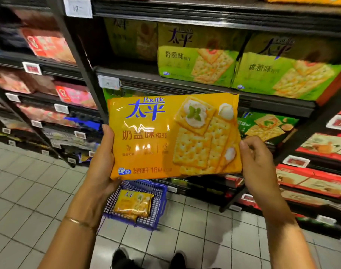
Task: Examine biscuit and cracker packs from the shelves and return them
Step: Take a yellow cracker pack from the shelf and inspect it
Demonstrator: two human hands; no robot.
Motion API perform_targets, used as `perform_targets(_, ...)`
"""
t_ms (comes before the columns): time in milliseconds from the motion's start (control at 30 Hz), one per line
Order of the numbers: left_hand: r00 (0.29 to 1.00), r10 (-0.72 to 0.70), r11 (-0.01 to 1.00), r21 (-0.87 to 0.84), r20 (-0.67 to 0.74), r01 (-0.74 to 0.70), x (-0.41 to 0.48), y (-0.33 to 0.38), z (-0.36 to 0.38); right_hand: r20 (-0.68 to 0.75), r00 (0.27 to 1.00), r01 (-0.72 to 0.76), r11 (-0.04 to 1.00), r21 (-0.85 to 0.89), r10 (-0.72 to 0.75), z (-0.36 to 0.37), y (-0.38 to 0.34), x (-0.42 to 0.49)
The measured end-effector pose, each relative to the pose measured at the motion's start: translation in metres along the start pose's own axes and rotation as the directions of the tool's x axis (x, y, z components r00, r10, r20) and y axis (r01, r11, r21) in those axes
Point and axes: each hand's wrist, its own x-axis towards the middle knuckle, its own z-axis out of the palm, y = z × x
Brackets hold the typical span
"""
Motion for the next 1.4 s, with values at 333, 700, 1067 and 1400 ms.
perform_targets(333, 0.994, 0.103, 0.994, 0.038, 0.031, -0.104, -0.010, -0.002, -0.020, 0.176, 0.956, -0.272, 0.931, 0.245, 0.233, 0.007, -0.002, -0.002)
perform_targets(700, 0.994, 0.045, 0.996, 0.071, 0.101, -0.053, -0.007, -0.003, -0.015, 0.015, 0.988, -0.157, 0.982, 0.104, 0.156, 0.011, 0.004, 0.009)
perform_targets(1067, 0.995, 0.014, 0.994, 0.109, 0.098, -0.025, -0.002, -0.004, -0.022, -0.001, 0.976, -0.215, 0.961, 0.172, 0.218, 0.024, 0.010, 0.011)
perform_targets(1400, 0.997, -0.074, 0.993, 0.090, 0.004, 0.073, 0.003, -0.009, -0.032, 0.230, 0.954, -0.283, 0.831, 0.479, 0.192, 0.026, -0.012, 0.010)
